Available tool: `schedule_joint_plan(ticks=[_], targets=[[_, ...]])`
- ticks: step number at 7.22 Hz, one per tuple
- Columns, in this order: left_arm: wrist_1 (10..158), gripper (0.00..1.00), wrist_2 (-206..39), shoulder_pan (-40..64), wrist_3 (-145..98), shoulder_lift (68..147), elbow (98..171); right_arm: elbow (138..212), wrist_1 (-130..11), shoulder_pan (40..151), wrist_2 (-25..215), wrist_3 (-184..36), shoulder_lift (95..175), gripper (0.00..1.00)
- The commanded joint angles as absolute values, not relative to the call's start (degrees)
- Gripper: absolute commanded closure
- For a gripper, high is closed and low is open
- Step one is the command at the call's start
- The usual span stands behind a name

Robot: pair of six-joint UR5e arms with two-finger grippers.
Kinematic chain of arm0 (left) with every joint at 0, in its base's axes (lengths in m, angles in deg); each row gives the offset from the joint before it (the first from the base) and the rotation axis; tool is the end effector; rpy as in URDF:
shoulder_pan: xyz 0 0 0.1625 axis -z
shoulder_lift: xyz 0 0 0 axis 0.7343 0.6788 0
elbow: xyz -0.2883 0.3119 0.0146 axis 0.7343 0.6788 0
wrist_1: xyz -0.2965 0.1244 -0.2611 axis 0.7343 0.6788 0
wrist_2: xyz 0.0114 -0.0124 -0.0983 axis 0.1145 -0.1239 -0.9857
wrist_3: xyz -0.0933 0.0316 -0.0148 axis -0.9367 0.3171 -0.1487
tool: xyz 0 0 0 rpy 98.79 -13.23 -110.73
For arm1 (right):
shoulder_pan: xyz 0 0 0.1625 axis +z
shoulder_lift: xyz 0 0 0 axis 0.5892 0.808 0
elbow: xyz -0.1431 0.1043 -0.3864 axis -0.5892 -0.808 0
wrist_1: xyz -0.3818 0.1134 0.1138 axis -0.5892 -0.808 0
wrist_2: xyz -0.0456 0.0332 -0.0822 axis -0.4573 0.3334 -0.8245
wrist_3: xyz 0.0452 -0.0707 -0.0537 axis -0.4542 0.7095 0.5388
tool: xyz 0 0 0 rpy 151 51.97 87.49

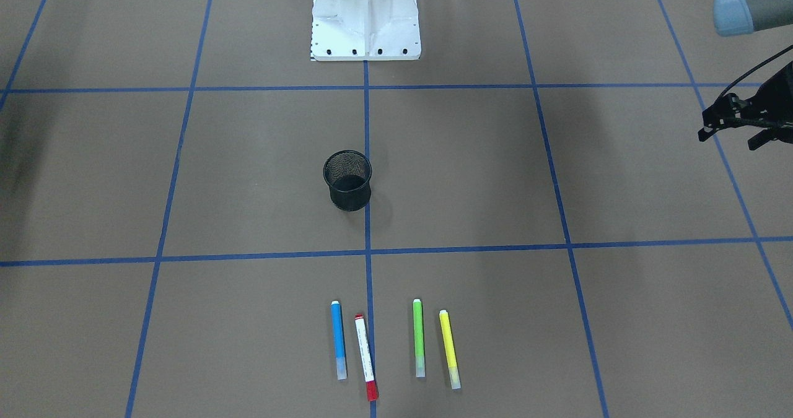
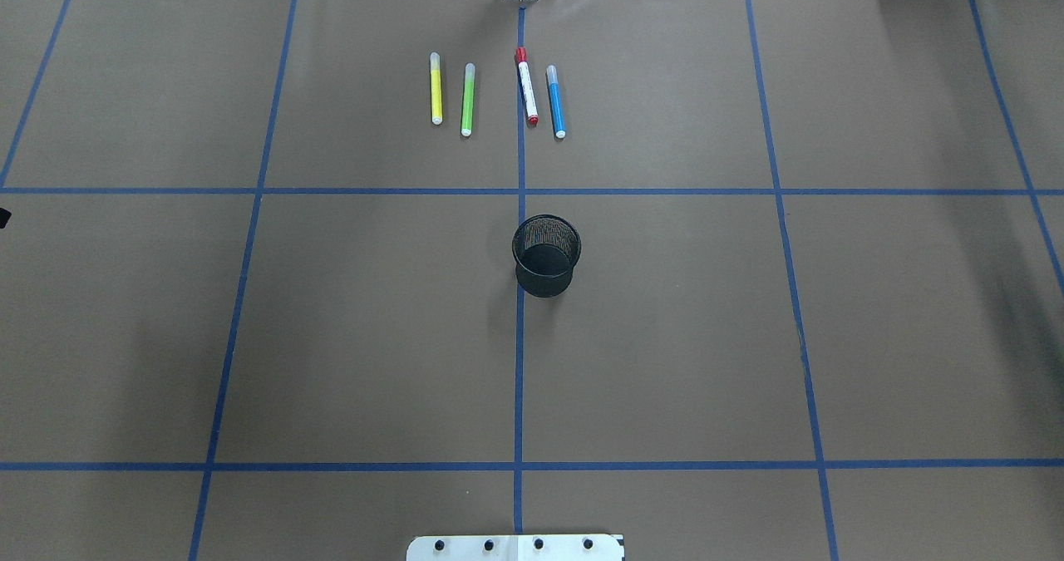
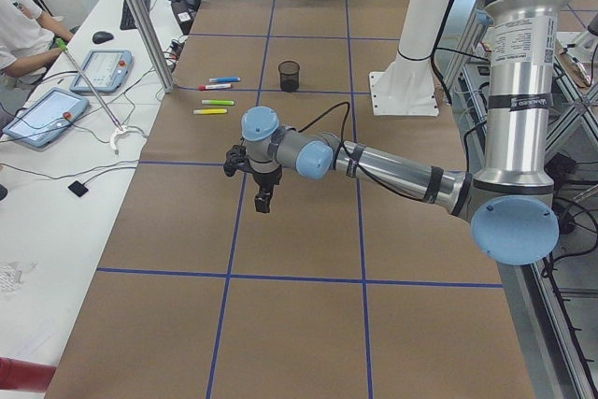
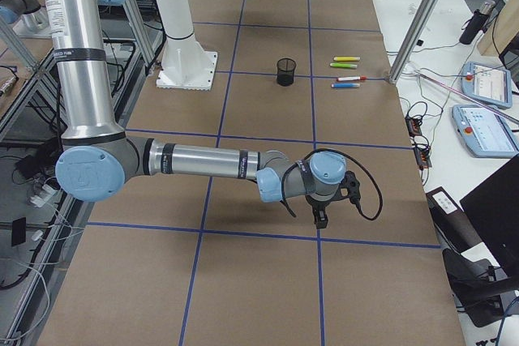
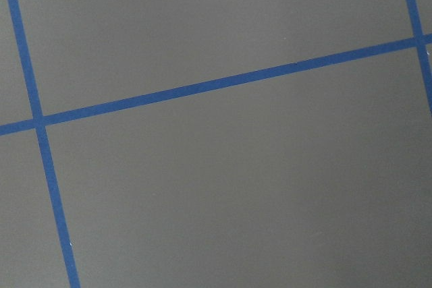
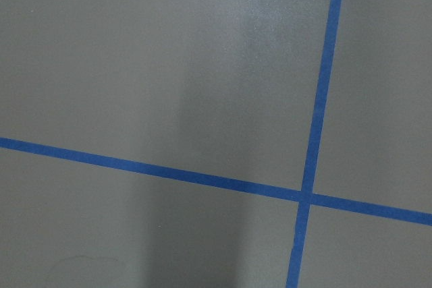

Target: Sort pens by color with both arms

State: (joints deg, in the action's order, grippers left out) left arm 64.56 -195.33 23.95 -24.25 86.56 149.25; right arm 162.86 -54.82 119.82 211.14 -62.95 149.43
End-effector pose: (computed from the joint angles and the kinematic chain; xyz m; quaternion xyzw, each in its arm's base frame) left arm 0.0961 -0.4831 0.5244 0.0516 0.3977 0.0928 0.9114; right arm -0.0021 -0.5513 0.6478 0.0691 -0.4204 -0.0566 0.9029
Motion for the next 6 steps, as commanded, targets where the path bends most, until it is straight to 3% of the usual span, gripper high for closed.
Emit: schedule_joint_plan(ticks=[1,4,6], targets=[[64.6,0.0,-195.4,23.9,-24.5,86.7,149.2,163.7,-55.3,118.7,209.0,-62.8,149.4,0.0],[63.7,0.0,-195.3,27.3,-18.1,86.7,148.8,166.4,-66.1,118.5,208.3,-62.0,147.0,0.0],[63.7,0.0,-195.6,34.7,-5.2,87.4,141.4,170.8,-75.3,121.6,208.1,-54.3,147.2,0.0]])
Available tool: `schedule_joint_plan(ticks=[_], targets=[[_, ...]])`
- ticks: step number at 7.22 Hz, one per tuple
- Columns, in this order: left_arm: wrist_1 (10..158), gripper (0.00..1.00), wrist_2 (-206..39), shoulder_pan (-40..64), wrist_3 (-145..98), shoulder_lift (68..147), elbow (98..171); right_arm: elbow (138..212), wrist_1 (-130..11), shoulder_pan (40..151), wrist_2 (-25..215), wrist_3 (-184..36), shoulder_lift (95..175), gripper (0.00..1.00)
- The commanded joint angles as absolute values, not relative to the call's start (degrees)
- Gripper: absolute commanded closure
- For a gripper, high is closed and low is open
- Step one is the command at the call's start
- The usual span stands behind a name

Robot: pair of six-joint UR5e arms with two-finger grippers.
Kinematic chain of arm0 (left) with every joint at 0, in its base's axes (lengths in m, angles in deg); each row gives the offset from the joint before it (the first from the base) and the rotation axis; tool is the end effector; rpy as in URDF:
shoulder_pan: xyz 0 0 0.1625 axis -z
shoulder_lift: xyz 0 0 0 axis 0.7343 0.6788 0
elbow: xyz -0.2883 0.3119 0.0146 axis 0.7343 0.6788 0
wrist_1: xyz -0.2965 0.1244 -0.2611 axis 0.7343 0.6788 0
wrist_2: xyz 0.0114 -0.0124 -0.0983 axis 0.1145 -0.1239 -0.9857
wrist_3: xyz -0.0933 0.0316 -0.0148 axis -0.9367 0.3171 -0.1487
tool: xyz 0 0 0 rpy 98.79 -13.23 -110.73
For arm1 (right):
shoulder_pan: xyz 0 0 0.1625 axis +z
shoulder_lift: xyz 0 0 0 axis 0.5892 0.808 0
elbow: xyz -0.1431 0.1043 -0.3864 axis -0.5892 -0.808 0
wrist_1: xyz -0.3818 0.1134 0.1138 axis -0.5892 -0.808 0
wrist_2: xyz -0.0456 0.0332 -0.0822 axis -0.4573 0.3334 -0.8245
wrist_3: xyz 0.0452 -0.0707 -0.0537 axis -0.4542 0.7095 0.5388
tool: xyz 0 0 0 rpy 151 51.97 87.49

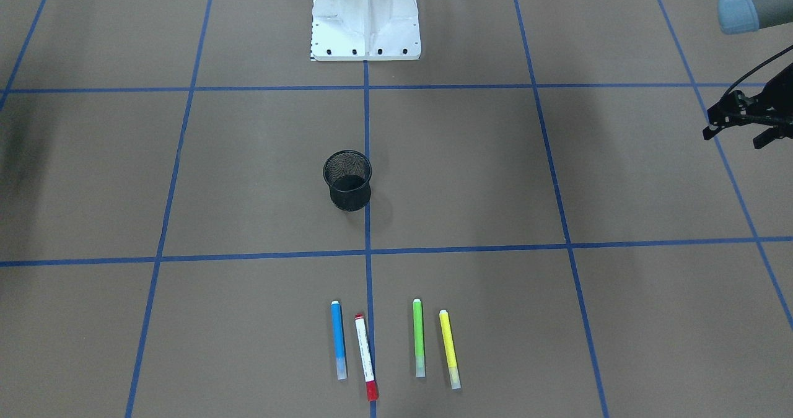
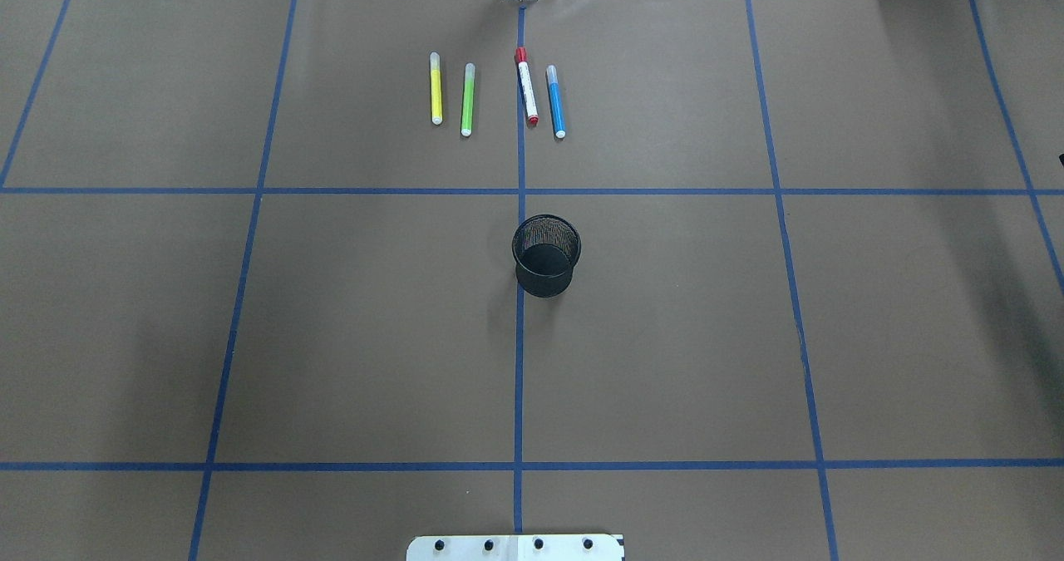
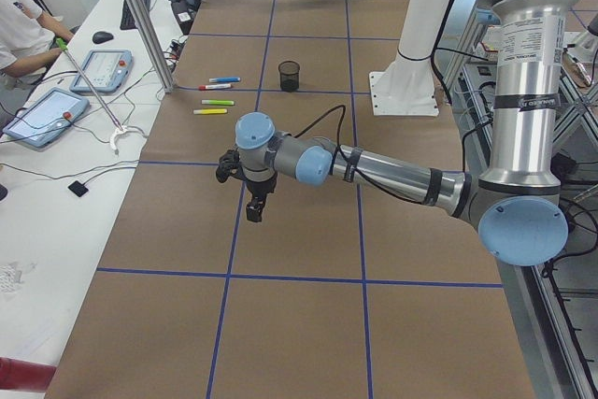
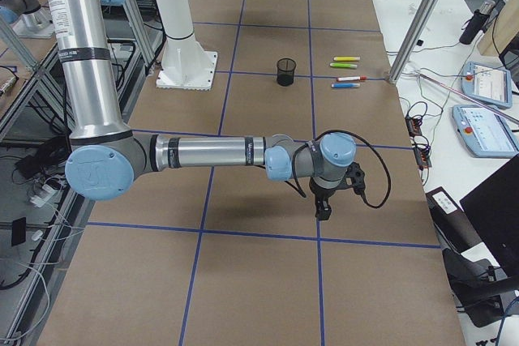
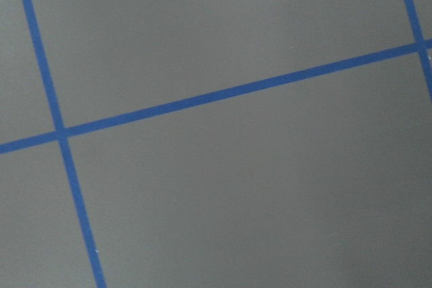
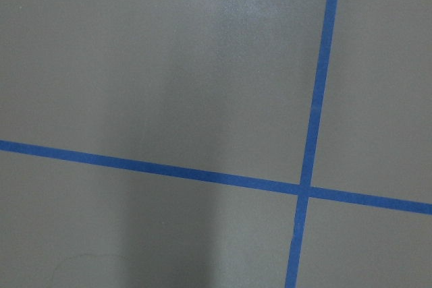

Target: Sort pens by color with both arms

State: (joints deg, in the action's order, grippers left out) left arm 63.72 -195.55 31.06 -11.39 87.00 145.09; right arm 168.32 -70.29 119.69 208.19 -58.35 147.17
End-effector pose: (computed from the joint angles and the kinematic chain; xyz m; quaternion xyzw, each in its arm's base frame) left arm 0.0370 -0.4967 0.5585 0.0830 0.3822 0.1245 0.9119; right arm -0.0010 -0.5620 0.6115 0.0262 -0.3925 -0.0654 0.9170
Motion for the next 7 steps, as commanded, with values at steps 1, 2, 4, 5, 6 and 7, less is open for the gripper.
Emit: schedule_joint_plan(ticks=[1,2,4,5,6,7], targets=[[63.8,0.0,-195.4,35.6,-5.3,86.6,140.3,174.1,-75.3,121.4,206.2,-54.1,150.1,0.0],[63.8,0.0,-195.1,35.6,-5.5,86.8,140.6,176.0,-75.1,121.4,202.5,-54.1,151.7,0.0],[60.3,0.0,-195.2,35.5,-10.7,90.0,140.1,176.1,-74.9,121.4,202.5,-54.1,152.6,0.0],[57.6,0.0,-195.4,35.5,-10.8,90.8,140.0,176.1,-73.7,121.4,202.8,-54.1,153.5,0.0],[57.4,0.0,-195.6,35.5,-10.8,90.7,139.9,176.1,-72.9,121.4,203.0,-54.1,154.0,0.0],[57.6,0.0,-195.7,35.6,-10.8,89.7,140.5,176.1,-72.8,121.4,203.0,-54.1,154.0,0.0]])
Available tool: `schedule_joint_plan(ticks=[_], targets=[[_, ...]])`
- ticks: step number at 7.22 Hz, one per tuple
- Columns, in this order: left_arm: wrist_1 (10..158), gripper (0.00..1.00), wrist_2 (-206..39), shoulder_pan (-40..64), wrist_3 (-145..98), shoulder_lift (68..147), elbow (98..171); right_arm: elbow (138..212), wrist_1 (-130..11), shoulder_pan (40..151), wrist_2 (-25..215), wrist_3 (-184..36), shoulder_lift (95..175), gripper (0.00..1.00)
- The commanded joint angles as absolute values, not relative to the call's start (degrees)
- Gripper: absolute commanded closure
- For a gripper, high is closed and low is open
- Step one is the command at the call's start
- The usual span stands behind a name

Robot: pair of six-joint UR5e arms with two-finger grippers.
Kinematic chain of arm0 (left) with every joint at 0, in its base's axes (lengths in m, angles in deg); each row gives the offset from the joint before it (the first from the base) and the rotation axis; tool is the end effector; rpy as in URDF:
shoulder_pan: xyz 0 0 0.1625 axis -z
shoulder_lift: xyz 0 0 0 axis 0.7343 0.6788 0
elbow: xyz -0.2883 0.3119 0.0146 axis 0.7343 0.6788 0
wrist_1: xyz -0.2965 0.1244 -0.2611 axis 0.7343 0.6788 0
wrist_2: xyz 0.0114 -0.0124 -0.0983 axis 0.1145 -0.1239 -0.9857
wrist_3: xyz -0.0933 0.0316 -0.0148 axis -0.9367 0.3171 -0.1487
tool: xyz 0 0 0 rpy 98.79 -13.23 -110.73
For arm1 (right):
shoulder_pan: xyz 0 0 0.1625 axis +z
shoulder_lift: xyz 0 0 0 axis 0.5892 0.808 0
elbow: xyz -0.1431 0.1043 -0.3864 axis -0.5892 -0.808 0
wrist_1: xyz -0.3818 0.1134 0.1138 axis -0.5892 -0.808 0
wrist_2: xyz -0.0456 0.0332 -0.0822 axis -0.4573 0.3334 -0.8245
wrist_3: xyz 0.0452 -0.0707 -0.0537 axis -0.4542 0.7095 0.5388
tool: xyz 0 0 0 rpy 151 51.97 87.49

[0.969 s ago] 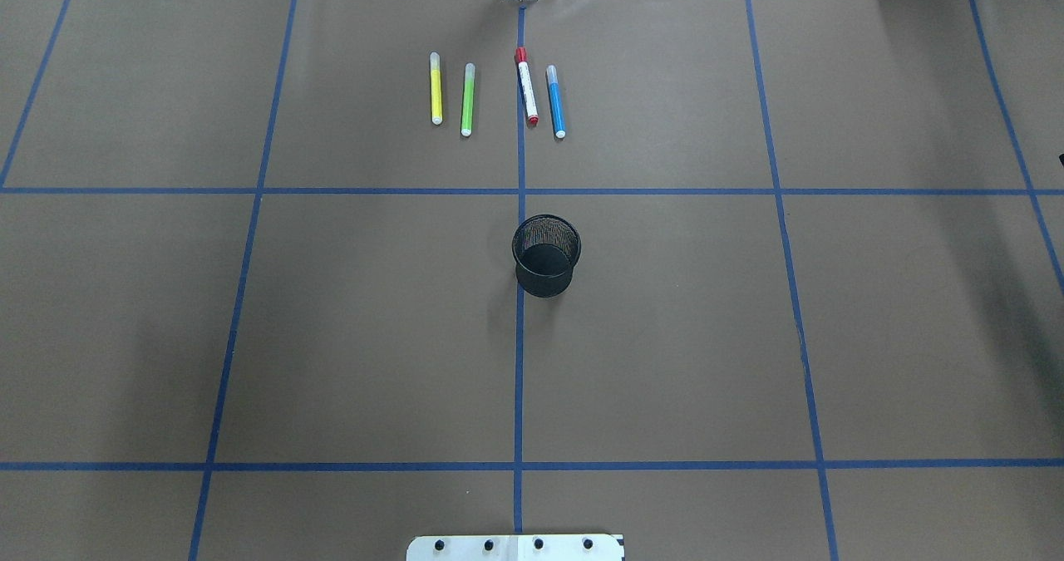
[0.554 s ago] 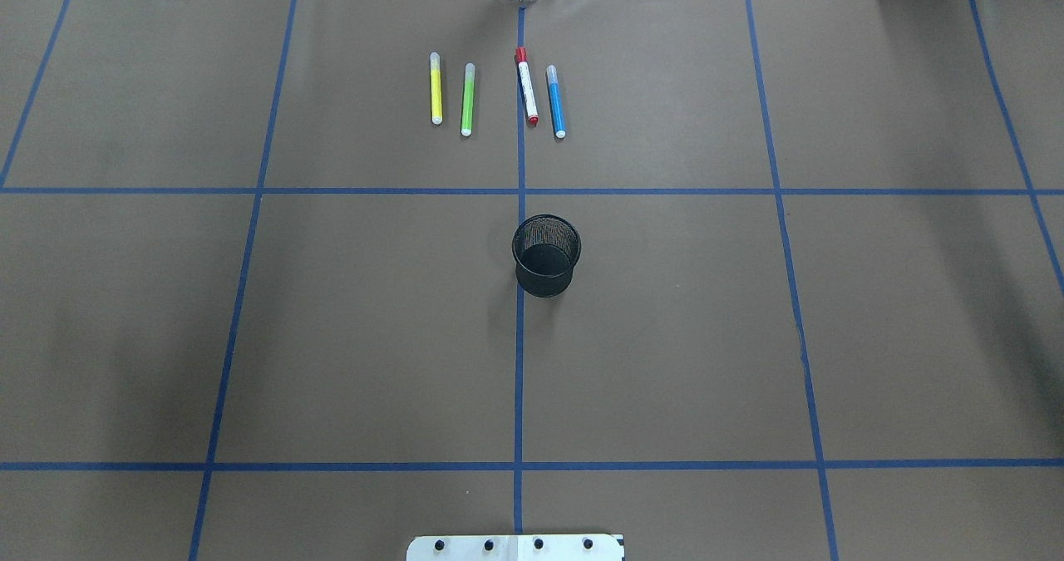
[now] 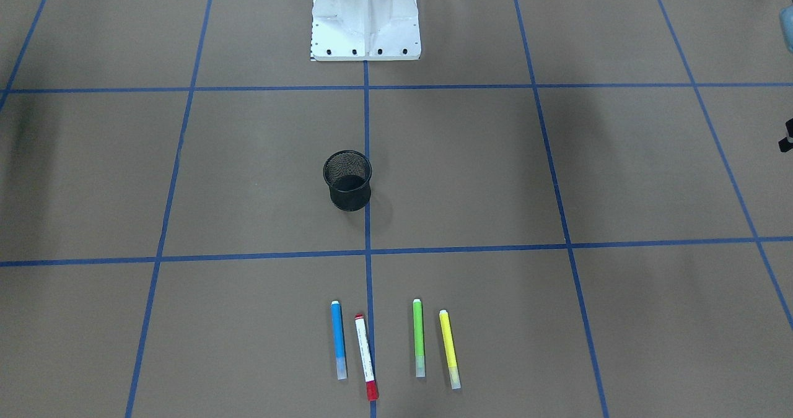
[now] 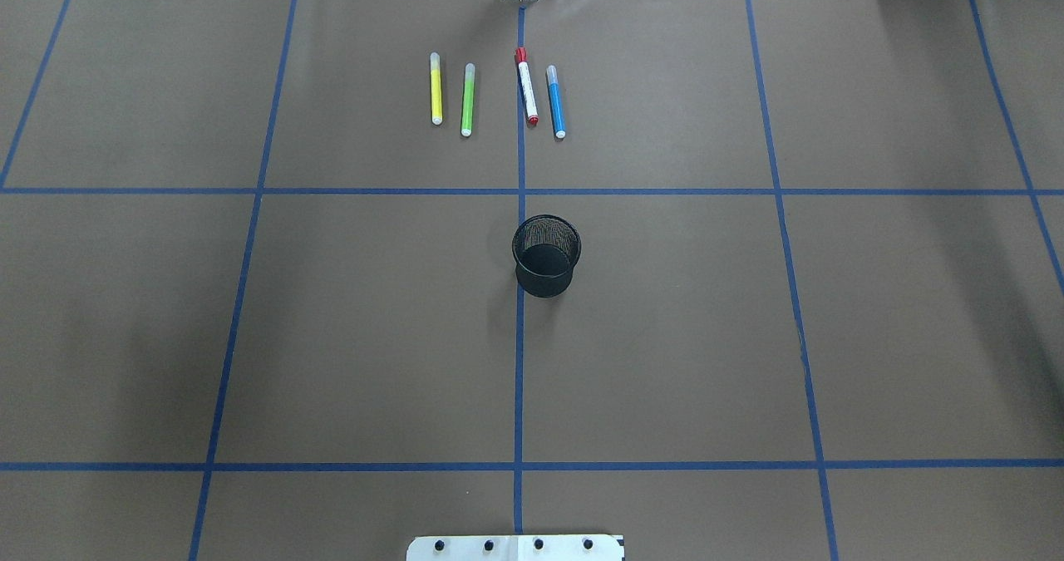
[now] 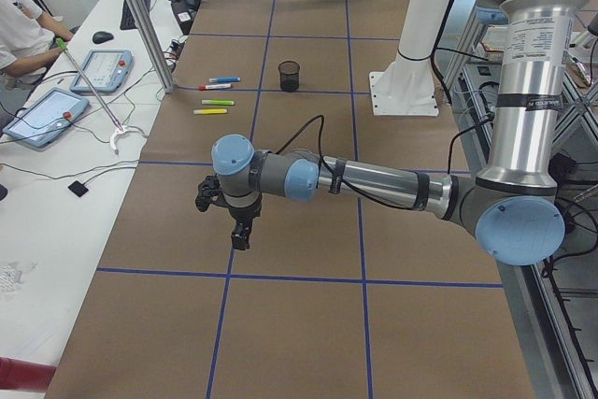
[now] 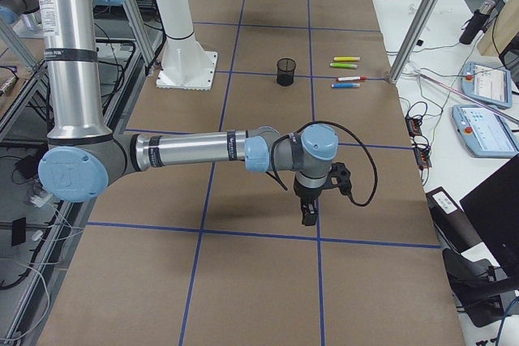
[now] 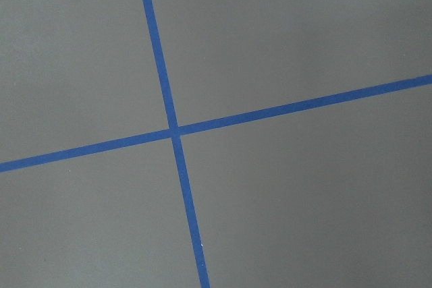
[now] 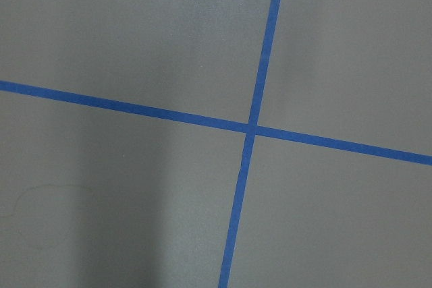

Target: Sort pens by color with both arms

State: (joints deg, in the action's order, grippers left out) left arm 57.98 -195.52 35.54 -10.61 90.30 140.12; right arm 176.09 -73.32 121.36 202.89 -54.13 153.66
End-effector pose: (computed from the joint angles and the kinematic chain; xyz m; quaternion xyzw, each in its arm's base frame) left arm 0.0006 -0.5180 0.5841 0.0408 0.3757 0.0714 0.9231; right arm 0.0262 -0.5125 0.6165 0.0335 -0.3478 -0.0793 0.9336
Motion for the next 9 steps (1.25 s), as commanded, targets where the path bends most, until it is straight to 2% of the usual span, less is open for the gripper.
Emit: schedule_joint_plan(ticks=[1,5,9], targets=[[58.0,0.0,-195.7,35.6,-10.9,89.7,140.6,176.2,-72.8,121.4,203.0,-54.1,154.1,0.0],[58.1,0.0,-194.3,35.5,-11.0,88.6,144.2,176.9,-72.5,121.4,203.1,-54.2,154.1,0.0],[58.1,0.0,-194.3,35.6,-11.0,88.2,144.2,177.3,-72.5,121.4,203.2,-54.2,154.1,0.0]])
